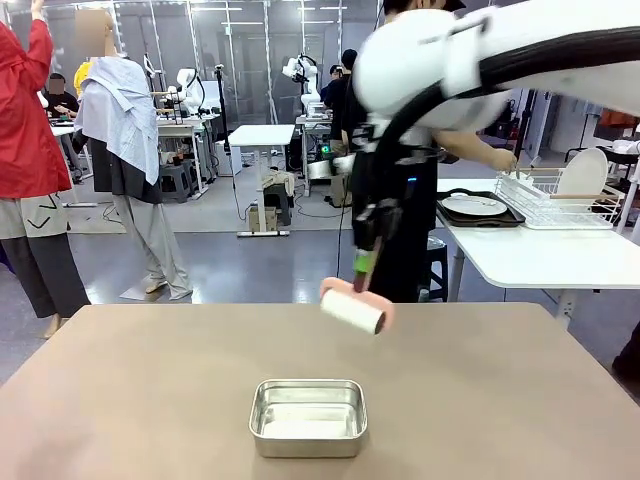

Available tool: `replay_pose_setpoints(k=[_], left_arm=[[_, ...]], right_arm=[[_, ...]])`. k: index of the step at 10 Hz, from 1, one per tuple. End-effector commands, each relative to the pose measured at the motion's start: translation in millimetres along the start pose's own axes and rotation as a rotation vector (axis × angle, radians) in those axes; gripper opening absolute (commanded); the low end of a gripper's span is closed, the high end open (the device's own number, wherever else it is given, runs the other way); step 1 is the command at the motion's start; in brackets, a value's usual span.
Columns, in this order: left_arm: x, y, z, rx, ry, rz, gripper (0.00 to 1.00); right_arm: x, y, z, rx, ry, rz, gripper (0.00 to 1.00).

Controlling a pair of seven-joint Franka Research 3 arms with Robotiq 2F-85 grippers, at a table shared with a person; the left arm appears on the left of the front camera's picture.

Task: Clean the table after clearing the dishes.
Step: When the right (or left) Handle tray is removed, use the right hand (or left hand) to clean the right (or left) side of the table with the Lint Roller.

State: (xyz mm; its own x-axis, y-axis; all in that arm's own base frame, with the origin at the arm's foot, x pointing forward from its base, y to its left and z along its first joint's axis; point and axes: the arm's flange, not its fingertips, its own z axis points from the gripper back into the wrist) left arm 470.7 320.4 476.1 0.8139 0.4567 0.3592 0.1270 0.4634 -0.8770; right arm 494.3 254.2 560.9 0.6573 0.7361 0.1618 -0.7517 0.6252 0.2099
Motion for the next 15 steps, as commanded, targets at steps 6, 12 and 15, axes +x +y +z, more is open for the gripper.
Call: replay_pose_setpoints(k=[6, 12, 15], left_arm=[[-1, -1, 2, 0.006, 0.0, -0.007, 1.0], [-1, -1, 2, 0.006, 0.0, -0.007, 1.0], [-1, -1, 2, 0.006, 0.0, -0.007, 1.0]], right_arm=[[-96, -94, -88, 0.278, -0.263, -0.559, 0.0], [-112, -125, -120, 0.383, -0.305, -0.695, 0.23], [-130, -155, -152, 0.442, -0.357, -0.808, 0.23]])
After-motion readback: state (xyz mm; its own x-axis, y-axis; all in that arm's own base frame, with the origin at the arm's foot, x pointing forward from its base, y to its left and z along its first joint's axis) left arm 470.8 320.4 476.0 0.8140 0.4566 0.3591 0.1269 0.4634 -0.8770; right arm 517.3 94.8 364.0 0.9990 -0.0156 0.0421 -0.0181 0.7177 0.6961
